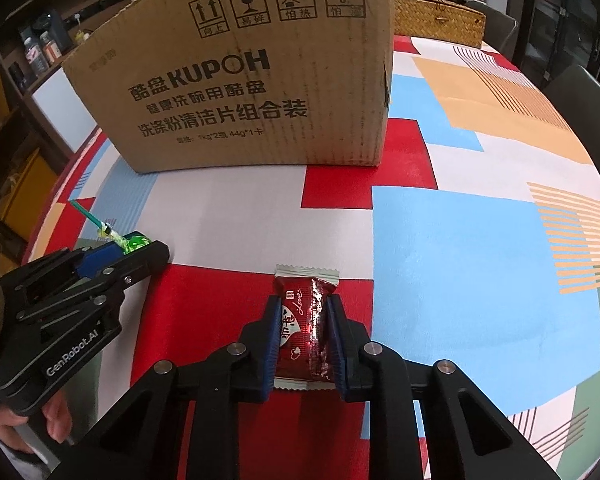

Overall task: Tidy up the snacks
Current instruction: 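Carry both snacks over the cardboard box and open both tools to drop them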

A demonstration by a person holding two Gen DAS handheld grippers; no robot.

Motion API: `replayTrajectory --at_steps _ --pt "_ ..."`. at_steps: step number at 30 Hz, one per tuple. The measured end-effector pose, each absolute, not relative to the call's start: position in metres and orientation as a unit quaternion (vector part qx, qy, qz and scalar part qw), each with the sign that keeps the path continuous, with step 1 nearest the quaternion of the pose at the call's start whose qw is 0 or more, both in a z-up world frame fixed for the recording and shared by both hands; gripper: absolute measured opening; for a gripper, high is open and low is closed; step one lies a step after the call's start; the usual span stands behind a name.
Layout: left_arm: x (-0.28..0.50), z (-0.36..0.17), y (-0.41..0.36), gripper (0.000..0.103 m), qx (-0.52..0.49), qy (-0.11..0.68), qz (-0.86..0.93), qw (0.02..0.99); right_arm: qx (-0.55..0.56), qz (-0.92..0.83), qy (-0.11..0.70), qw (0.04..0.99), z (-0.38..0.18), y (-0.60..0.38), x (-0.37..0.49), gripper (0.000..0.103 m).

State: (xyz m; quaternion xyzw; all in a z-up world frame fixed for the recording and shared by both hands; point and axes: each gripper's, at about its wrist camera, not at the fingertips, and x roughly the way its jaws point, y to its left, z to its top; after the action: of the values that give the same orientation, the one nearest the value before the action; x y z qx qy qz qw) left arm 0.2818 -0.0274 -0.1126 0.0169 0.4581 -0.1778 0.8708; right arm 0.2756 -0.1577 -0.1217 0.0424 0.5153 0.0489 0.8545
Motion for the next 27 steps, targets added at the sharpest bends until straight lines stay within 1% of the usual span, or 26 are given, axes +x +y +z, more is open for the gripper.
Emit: replayTrajectory --at_steps 12,27 --pt "0.257 -0.082 -0.029 0.025 0.027 0.425 -0.182 0.886 0.044 0.058 0.486 0.871 -0.095 -0.159 0.262 0.023" --pt "0.228 -0.011 -0.019 0.025 0.026 0.335 -0.181 0.924 0.044 0.083 0.42 0.903 -0.043 -0.153 0.248 0.023"
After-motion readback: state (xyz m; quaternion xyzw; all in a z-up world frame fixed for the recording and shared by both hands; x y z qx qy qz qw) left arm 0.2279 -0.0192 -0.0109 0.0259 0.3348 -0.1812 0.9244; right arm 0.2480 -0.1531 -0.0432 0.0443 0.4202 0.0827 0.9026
